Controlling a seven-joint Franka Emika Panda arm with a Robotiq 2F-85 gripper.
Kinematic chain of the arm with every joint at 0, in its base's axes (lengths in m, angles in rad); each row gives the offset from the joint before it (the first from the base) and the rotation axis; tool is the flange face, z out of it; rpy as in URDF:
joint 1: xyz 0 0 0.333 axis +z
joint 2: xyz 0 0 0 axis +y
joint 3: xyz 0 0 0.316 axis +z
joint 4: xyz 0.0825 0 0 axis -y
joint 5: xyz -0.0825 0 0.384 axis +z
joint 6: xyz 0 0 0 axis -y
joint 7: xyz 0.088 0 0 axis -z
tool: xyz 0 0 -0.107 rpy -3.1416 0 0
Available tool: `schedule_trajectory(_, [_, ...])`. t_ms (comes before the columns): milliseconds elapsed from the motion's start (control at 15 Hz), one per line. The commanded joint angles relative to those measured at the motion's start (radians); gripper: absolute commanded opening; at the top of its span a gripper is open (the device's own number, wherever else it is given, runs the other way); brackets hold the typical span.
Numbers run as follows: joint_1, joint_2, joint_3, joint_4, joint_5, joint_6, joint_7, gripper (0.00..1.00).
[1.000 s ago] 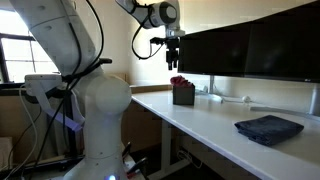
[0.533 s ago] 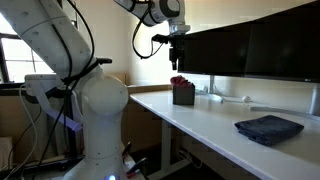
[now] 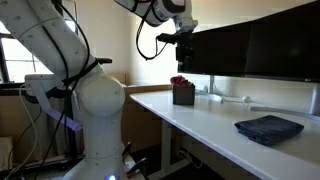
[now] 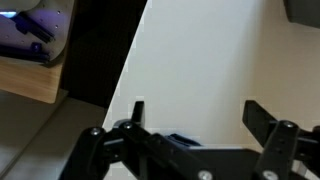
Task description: Put the pink sheets in the box
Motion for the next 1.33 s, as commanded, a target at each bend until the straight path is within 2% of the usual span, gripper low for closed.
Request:
schedule_trajectory(0, [-0.023, -0.04, -0.036, -0.043, 0.016, 0.013, -0.05, 1.0])
schedule_trajectory(200, [-0.023, -0.061, -0.061, -0.052, 0.034, 0.025, -0.076, 1.0])
schedule_trajectory(267, [-0.034, -0.02, -0.035, -0.017, 0.018, 0.001, -0.044, 1.0])
schedule_trajectory(1267, [-0.036, -0.021, -0.03, -0.016, 0.018, 0.001, -0.045, 1.0])
